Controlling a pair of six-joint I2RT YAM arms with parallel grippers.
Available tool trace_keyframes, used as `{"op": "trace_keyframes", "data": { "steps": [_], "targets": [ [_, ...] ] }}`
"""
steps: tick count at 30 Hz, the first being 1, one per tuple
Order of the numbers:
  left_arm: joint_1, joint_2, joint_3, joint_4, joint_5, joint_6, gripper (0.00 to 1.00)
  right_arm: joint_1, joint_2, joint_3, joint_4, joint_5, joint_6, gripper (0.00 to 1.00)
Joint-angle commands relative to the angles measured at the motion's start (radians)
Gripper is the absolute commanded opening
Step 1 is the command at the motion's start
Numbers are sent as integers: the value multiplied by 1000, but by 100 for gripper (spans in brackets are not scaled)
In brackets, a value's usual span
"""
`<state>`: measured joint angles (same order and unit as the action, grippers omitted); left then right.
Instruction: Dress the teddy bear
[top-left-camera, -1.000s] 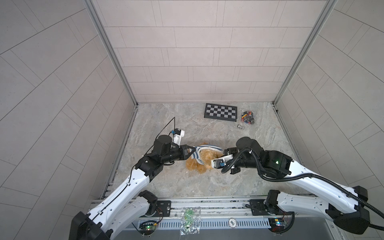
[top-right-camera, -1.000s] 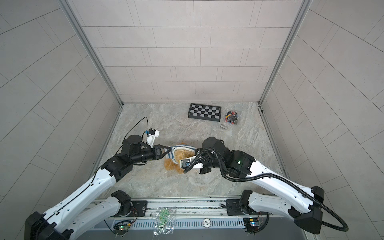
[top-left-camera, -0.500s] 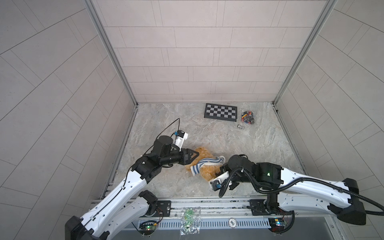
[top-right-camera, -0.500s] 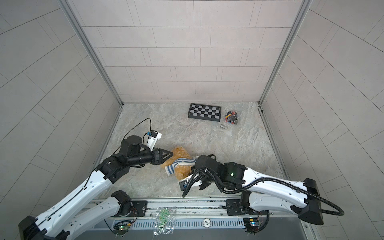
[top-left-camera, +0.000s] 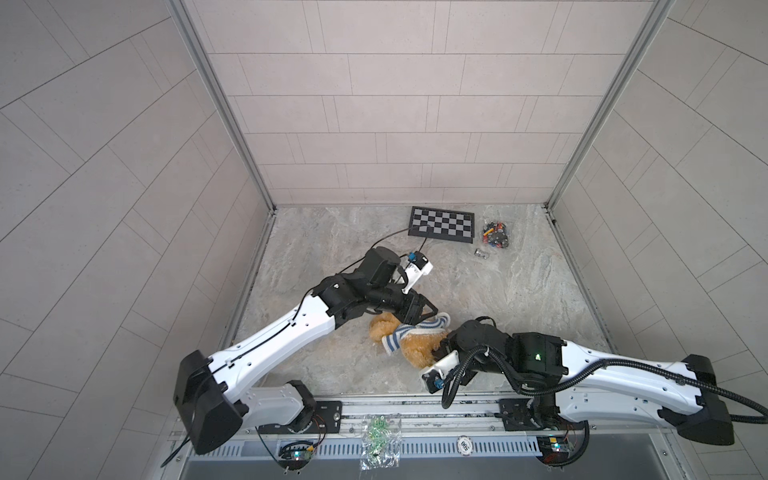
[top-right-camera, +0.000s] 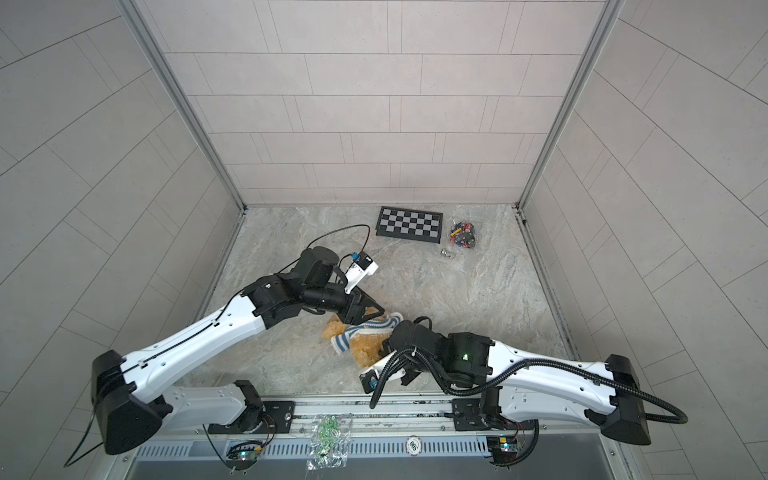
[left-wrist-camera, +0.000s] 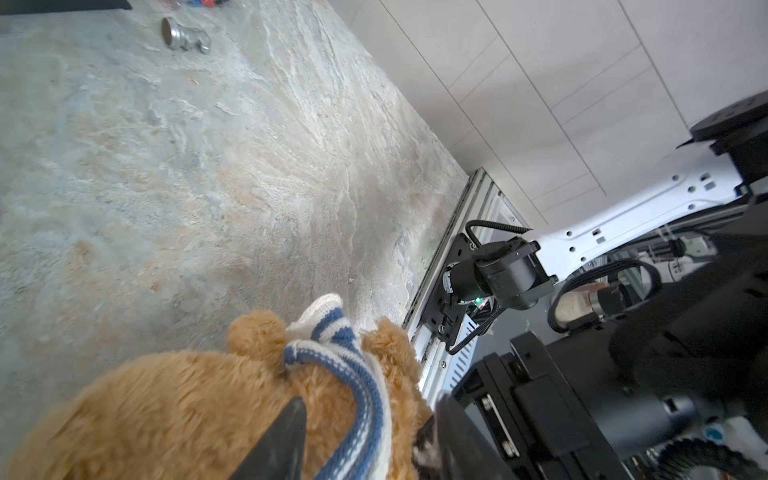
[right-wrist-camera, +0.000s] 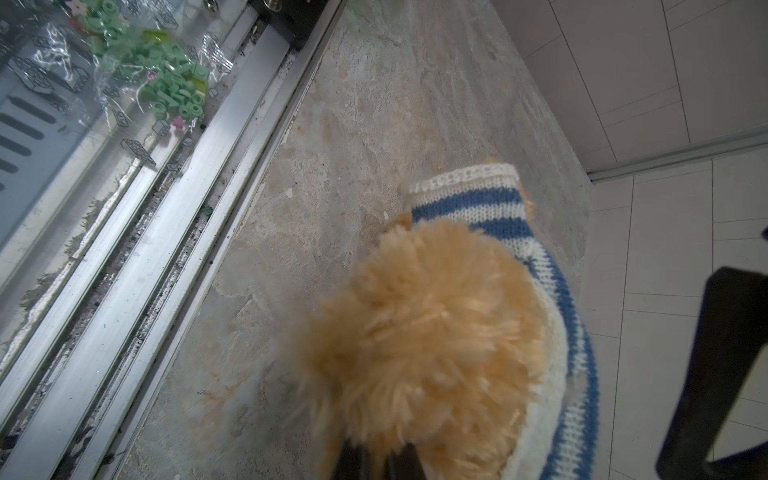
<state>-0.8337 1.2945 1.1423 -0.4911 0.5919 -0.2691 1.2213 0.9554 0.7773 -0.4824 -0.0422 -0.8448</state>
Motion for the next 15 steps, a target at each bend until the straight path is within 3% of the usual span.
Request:
{"op": "trace_keyframes", "data": {
  "steps": [1, 5, 15],
  "targets": [
    [-38, 60, 60, -78, -13, 90, 53, 9, -20, -6, -4, 11, -37, 0],
    [-60, 105, 88, -135, -53, 128, 47, 13, -21, -7, -8, 18, -48, 0],
    [-51, 98, 84, -129, -170, 106, 0, 35, -29, -10, -7, 45, -54, 0]
  ]
}}
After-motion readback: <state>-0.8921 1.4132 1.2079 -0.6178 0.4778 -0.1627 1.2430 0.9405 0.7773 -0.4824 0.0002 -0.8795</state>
